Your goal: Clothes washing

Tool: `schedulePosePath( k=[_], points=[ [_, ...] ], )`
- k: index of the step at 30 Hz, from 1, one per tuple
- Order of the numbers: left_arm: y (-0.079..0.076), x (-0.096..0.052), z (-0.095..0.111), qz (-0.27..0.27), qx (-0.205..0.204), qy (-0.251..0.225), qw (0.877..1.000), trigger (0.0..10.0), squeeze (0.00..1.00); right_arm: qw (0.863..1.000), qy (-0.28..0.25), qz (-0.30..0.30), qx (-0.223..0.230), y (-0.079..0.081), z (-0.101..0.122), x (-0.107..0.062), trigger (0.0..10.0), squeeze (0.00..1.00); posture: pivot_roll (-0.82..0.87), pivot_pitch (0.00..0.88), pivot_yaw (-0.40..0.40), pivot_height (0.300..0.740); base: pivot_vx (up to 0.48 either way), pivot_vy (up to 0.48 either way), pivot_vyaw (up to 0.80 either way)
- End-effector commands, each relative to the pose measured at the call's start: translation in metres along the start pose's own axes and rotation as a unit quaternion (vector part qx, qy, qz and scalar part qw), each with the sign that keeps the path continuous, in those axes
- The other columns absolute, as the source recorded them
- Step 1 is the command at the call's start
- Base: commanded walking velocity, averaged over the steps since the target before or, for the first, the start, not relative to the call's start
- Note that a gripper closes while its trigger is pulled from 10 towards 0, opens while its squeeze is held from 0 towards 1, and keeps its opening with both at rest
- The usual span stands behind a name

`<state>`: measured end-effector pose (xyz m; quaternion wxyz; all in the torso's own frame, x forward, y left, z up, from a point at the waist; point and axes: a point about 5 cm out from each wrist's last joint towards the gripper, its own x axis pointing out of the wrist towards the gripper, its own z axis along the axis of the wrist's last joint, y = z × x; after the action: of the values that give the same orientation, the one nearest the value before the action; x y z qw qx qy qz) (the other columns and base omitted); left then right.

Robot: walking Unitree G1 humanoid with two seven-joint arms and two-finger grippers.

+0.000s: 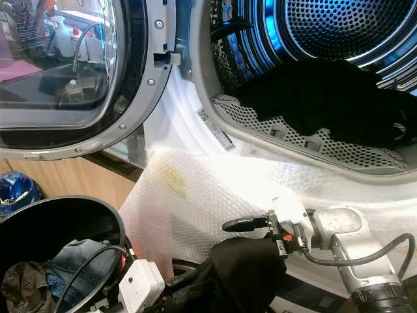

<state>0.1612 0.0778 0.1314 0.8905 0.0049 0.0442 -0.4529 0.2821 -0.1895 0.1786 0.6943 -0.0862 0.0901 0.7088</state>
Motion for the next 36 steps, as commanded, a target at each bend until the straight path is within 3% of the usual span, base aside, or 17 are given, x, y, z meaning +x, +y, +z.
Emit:
schedulePosePath(
  k=[1,8,9,11,17,21,23,29,30,31,36],
  points=[
    [-0.003,0.000,0.002,-0.004,-0.003,-0.002,1.000,0.0,0.00,1.000,0.001,-0.009,-0.017,-0.001,0.009,-0.006,10.0,0.00,0.08,0.053,-0.159,0.740,0.000,0.000,0.00],
    [0.001,0.002,-0.007,0.002,0.014,0.029,0.999,0.0,0.00,1.000,-0.001,-0.007,-0.016,-0.001,0.009,-0.005,10.0,0.00,0.08,0.061,-0.160,0.740,0.000,0.000,0.00],
    [0.003,0.004,-0.009,0.004,0.021,0.035,0.999,10.0,0.00,1.000,-0.001,-0.007,-0.015,-0.001,0.009,-0.005,10.0,0.00,0.08,0.061,-0.160,0.740,0.000,0.000,0.00],
    [0.008,0.013,-0.013,-0.005,0.026,0.031,0.999,10.0,1.00,1.000,0.000,-0.004,-0.014,-0.002,0.008,-0.003,10.0,0.00,0.09,0.064,-0.166,0.740,0.000,0.000,0.00],
    [0.011,0.024,-0.020,-0.047,0.023,0.042,0.998,10.0,1.00,1.000,0.002,0.001,-0.017,-0.002,0.010,-0.002,10.0,0.00,0.08,0.060,-0.169,0.740,0.000,0.000,0.00],
    [0.017,0.026,-0.025,-0.073,0.047,0.046,0.995,10.0,1.00,1.000,0.006,0.002,-0.018,-0.003,0.012,-0.005,10.0,0.00,0.06,0.059,-0.175,0.740,0.000,0.000,0.00],
    [0.015,0.029,-0.025,-0.100,0.051,0.044,0.993,10.0,1.00,1.000,0.007,0.002,-0.018,-0.002,0.011,-0.006,10.0,0.00,0.06,0.059,-0.176,0.740,0.000,0.000,0.00],
    [0.012,0.039,-0.022,-0.113,0.081,0.030,0.990,10.0,1.00,1.000,0.008,0.001,-0.018,-0.002,0.011,-0.007,10.0,0.00,0.06,0.058,-0.183,0.740,0.000,0.000,0.00],
    [0.011,0.042,-0.022,-0.121,0.084,0.026,0.989,10.0,0.67,1.000,0.008,0.001,-0.018,-0.002,0.011,-0.007,10.0,0.00,0.06,0.058,-0.186,0.740,0.000,0.000,0.00],
    [0.010,0.044,-0.021,-0.126,0.087,0.025,0.988,10.0,0.00,1.000,0.008,0.001,-0.018,-0.002,0.011,-0.007,10.0,0.00,0.06,0.058,-0.186,0.740,0.000,0.000,0.00],
    [0.012,0.069,-0.010,-0.143,0.110,-0.001,0.984,10.0,0.00,1.000,0.007,0.005,-0.022,-0.003,0.013,-0.004,10.0,0.00,0.05,0.051,-0.188,0.740,0.000,0.000,0.00]
  ],
)
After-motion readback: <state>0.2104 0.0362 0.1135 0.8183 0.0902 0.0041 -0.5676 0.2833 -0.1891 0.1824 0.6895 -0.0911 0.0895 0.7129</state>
